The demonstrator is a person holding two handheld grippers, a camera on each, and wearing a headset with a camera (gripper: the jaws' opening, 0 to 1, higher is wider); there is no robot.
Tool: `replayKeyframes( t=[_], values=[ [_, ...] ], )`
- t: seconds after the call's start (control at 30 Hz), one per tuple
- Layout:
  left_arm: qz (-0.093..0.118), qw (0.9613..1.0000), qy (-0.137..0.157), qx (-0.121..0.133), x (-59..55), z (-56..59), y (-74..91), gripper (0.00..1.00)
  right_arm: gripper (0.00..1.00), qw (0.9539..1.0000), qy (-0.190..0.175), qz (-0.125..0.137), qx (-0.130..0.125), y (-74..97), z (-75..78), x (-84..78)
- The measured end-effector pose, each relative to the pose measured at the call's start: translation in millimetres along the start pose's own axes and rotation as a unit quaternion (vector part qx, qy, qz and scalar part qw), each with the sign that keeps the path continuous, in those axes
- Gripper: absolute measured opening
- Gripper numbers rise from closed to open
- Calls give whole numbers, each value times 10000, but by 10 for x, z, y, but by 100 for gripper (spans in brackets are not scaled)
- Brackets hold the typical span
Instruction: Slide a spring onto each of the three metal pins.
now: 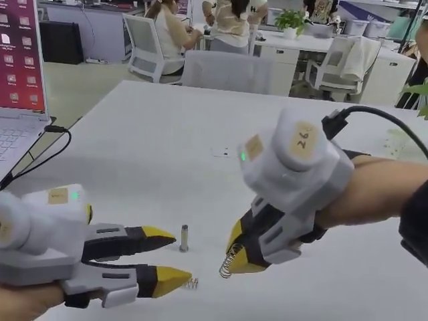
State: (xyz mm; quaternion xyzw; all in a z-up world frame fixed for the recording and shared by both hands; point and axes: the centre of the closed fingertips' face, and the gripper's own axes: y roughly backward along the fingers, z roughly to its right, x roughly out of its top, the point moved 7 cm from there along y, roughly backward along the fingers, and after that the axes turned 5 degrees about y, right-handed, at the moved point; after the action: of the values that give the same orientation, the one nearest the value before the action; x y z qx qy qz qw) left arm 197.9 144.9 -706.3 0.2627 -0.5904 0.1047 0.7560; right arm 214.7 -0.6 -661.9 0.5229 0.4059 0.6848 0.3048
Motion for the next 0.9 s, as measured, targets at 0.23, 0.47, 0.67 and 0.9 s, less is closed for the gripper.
replayKeyframes(
  t=[0.23, 0.47, 0.67, 0.9],
  values=[
    [-5, 9998, 65, 178, -65, -67, 80, 35, 8, 9999, -77, -82, -56, 41, 44, -93],
    [-28, 9994, 150, 316, -162, -98, 127, 37, 8, 9993, -252, -234, -164, 158, 139, -248],
    [5, 9992, 185, 353, -176, -107, 130, 37, 8, 9979, -413, -376, -331, 293, 272, -395],
    [6, 9993, 199, 328, -181, -104, 100, 38, 8, 9966, -506, -479, -447, 356, 409, -480]
  ],
)
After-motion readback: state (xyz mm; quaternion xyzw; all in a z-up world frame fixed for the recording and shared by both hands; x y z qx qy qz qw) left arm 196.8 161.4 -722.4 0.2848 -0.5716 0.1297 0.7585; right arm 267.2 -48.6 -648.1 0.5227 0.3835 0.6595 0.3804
